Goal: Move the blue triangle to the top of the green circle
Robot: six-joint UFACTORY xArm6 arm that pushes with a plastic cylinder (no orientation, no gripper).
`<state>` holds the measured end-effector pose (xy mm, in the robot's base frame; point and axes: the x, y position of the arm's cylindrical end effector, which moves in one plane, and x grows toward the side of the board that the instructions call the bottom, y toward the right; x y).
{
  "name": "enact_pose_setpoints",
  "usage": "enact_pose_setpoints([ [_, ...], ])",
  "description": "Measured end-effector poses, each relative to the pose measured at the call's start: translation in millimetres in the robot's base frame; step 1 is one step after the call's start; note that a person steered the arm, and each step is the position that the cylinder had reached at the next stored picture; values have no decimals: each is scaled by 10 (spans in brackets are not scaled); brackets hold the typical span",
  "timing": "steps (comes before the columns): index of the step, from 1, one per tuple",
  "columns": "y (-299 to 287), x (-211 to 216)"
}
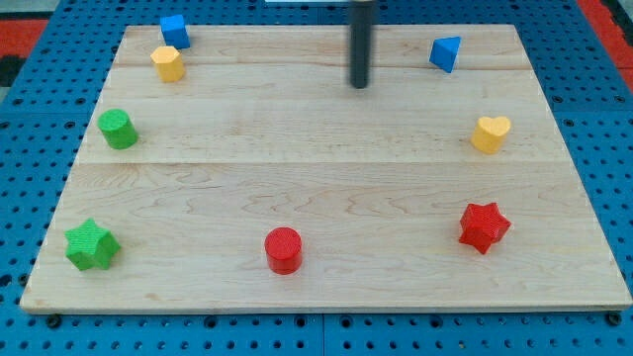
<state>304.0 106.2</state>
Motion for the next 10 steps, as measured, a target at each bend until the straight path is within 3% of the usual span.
enact_pose_setpoints([
  [1,796,147],
  [2,1187,-465],
  [3,768,-646],
  [4,-178,-307],
  [5,-702,-44],
  [6,88,-321],
  [7,368,-215],
  [8,268,283],
  [9,-529,318],
  [10,-412,268],
])
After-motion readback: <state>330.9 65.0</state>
